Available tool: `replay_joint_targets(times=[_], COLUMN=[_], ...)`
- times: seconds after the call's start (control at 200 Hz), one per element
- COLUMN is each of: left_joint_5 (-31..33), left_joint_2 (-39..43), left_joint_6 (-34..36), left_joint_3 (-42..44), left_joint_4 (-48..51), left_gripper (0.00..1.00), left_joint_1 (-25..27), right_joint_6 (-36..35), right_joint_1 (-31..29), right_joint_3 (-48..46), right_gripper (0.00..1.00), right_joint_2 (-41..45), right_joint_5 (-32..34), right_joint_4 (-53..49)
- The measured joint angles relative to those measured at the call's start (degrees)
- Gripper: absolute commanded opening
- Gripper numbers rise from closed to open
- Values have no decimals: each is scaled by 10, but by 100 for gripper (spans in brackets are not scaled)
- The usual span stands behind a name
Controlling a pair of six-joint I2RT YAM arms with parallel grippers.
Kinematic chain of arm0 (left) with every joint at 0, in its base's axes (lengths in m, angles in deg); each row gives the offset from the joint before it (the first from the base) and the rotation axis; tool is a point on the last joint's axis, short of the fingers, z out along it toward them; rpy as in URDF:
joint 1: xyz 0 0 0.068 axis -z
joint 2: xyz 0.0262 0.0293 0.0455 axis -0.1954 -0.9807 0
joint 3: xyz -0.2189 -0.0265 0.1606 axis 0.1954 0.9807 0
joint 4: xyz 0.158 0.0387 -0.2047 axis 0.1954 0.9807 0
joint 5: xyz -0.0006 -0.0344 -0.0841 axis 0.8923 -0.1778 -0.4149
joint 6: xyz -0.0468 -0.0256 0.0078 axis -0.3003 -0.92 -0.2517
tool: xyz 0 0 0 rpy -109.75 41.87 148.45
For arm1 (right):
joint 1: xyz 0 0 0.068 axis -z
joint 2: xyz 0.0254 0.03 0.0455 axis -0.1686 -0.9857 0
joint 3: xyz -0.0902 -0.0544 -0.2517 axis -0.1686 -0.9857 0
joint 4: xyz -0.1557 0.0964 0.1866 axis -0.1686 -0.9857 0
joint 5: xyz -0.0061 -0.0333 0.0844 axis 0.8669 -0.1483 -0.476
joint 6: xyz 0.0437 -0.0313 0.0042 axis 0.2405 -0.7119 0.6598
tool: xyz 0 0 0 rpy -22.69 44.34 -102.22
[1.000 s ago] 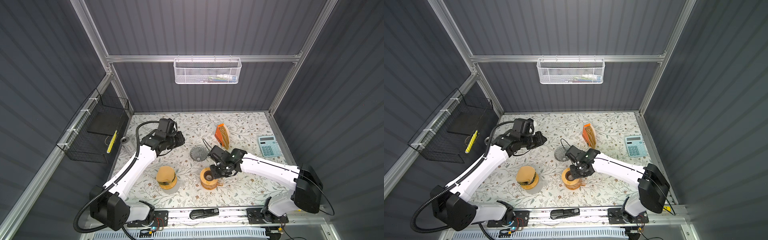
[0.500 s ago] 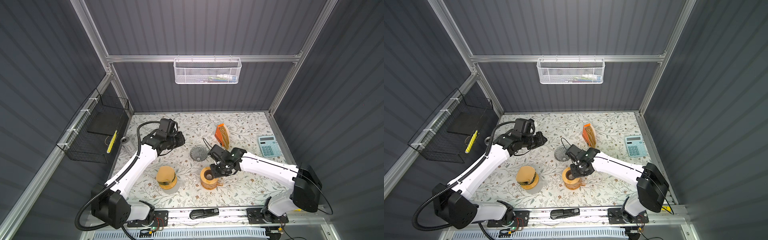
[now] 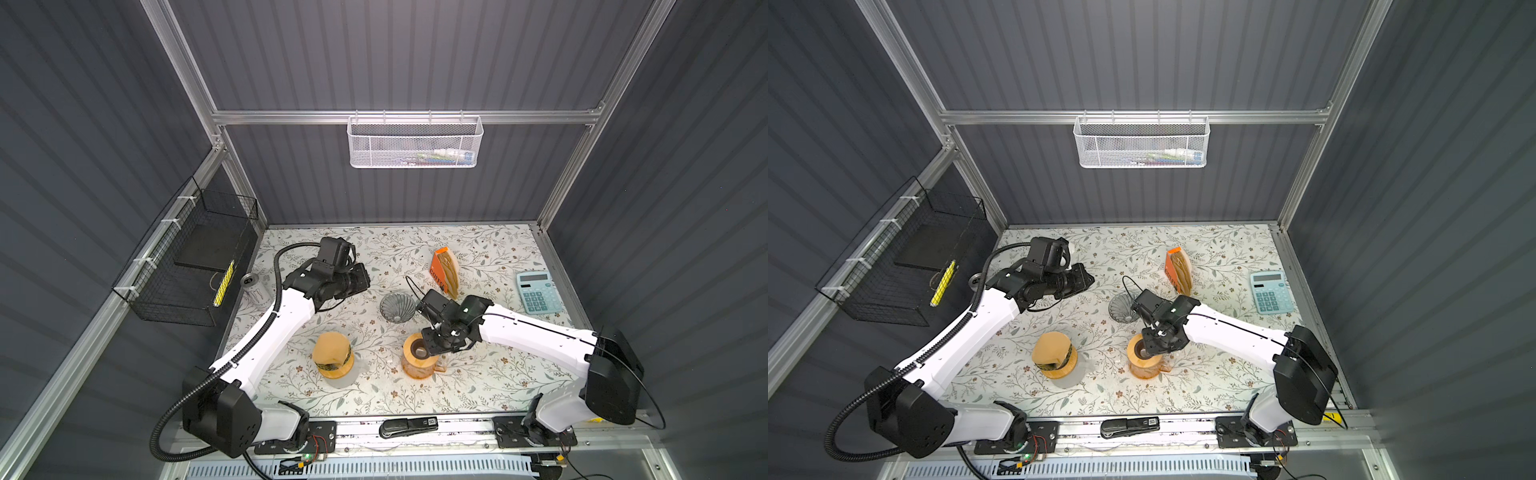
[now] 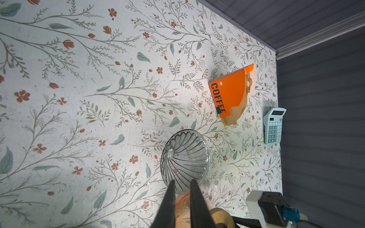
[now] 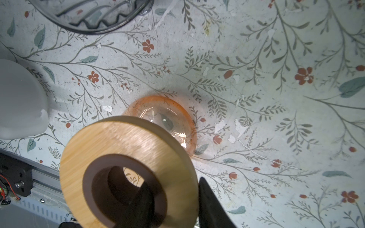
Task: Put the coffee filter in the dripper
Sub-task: 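Hold the ring on the jug, then open the right gripper, then raise the right gripper and move it over the clear ribbed glass dripper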
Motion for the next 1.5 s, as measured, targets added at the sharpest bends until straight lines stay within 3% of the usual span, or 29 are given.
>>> replay_joint_targets(times=[0.635, 1.016, 1.331, 1.501], left_joint_5=[4, 4, 6, 4], left_joint_2=[0, 1, -4, -34], left_joint_6=[0, 1, 24, 28], left_joint_3=[0, 0, -5, -32], left_joint_4=[0, 1, 16, 20], left_gripper=[17, 17, 18, 17], left_joint_1=[0, 0, 0, 0], right_joint_6=[0, 0, -26, -43], right_joint_1=[-1, 4, 116, 144], right_joint_3=[2, 43, 87, 103], right_gripper=[44, 49, 49, 49], right_joint_2=[4, 58, 61, 39], right_joint_5=[7, 42, -1, -24], right_joint_4=[-5, -36, -15, 19])
